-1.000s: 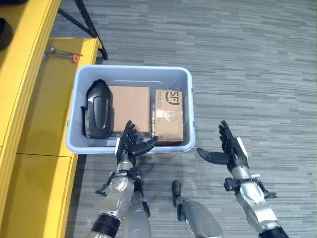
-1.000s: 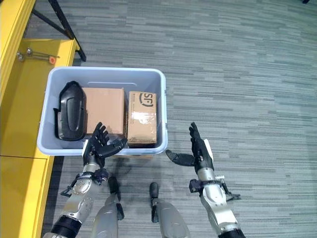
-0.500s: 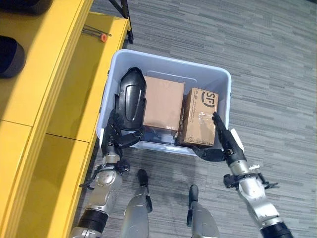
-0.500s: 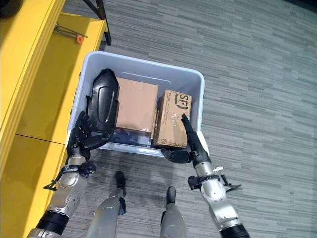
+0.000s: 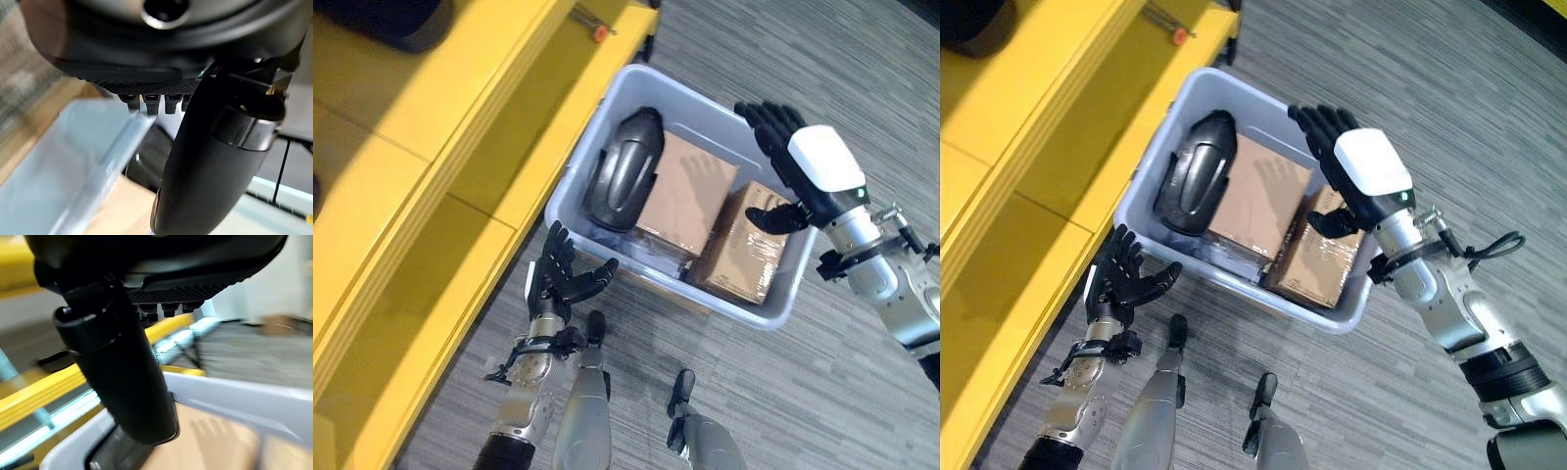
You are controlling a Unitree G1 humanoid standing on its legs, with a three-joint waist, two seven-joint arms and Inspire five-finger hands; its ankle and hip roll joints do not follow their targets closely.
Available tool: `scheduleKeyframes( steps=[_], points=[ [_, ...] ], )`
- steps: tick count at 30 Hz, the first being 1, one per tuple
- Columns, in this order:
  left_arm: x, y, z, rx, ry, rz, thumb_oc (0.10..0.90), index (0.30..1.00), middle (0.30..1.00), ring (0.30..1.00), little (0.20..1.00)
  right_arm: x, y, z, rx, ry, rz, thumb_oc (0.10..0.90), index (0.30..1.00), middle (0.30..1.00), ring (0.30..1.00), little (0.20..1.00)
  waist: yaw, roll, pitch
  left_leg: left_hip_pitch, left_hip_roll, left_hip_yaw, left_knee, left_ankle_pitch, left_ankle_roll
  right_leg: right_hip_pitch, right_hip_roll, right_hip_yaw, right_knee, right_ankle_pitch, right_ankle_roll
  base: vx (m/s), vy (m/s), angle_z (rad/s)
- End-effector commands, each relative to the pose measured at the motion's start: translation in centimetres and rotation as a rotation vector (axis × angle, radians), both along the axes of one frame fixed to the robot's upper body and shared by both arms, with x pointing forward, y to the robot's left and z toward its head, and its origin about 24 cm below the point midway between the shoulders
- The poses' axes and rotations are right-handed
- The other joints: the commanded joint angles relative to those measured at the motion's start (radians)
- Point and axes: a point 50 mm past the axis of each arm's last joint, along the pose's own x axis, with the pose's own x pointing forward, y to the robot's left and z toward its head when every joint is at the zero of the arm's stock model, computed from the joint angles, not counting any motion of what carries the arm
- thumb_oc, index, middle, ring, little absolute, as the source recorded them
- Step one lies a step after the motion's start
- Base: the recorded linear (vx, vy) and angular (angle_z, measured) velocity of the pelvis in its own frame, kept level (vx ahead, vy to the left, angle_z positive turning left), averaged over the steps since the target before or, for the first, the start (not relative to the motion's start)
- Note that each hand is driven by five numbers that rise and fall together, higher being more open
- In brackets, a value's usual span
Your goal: Move parts from the plastic box to the shelf.
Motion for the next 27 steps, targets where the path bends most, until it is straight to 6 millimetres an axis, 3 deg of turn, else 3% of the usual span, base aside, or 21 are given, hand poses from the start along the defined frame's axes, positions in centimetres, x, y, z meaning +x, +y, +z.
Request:
scheduleKeyframes(
  steps=[1, 3, 11, 18, 27],
  points=[
    [0.1, 0.4, 3.6, 0.027, -0.187, -0.039, 0.900, 1.000, 1.000, 1.000, 1.000, 0.2, 1.6, 3.5, -0.102, -0.134, 0.052, 0.900, 1.000, 1.000, 1.000, 1.000, 0.009, -0.036, -0.072, 0.005, 0.095, 0.028, 0.004, -0.038, -0.062, 0.019, -0.051, 0.019, 0.065, -0.002, 0.009, 0.00, -0.023, 0.08],
    [0.0, 0.5, 3.9, 0.029, -0.198, -0.041, 0.900, 1.000, 1.000, 1.000, 1.000, 1.2, 2.1, 5.1, -0.218, -0.157, 0.017, 0.900, 1.000, 1.000, 1.000, 1.000, 0.033, -0.039, -0.054, -0.008, 0.090, 0.022, -0.008, -0.029, -0.064, 0.011, -0.051, 0.005, 0.060, 0.003, 0.007, 0.02, -0.039, 0.17],
    [0.0, 0.9, 4.7, 0.043, -0.234, -0.028, 0.900, 1.000, 1.000, 1.000, 1.000, 3.2, 1.7, 7.9, -0.510, -0.204, -0.135, 0.900, 1.000, 1.000, 1.000, 1.000, 0.084, -0.038, -0.011, -0.060, 0.067, -0.006, -0.025, -0.012, -0.071, 0.001, -0.050, -0.035, 0.044, 0.007, 0.006, 0.02, -0.027, 0.17],
    [0.5, 0.7, 5.4, 0.046, -0.262, -0.016, 0.900, 1.000, 1.000, 1.000, 1.000, 4.8, -0.9, 7.4, -0.537, -0.136, -0.274, 0.900, 1.000, 1.000, 1.000, 1.000, 0.105, -0.030, 0.031, -0.107, 0.043, -0.034, -0.025, -0.007, -0.070, -0.010, -0.054, -0.071, 0.037, 0.016, 0.011, 0.02, -0.027, 0.22],
    [0.7, 1.0, 6.1, 0.053, -0.294, 0.006, 0.900, 1.000, 1.000, 1.000, 1.000, 5.6, -1.7, 8.2, -0.569, -0.149, -0.357, 0.900, 1.000, 1.000, 1.000, 1.000, 0.120, -0.030, 0.071, -0.138, 0.029, -0.039, -0.025, -0.010, -0.064, -0.030, -0.056, -0.073, 0.029, 0.031, 0.014, 0.01, -0.007, 0.02]
  ],
)
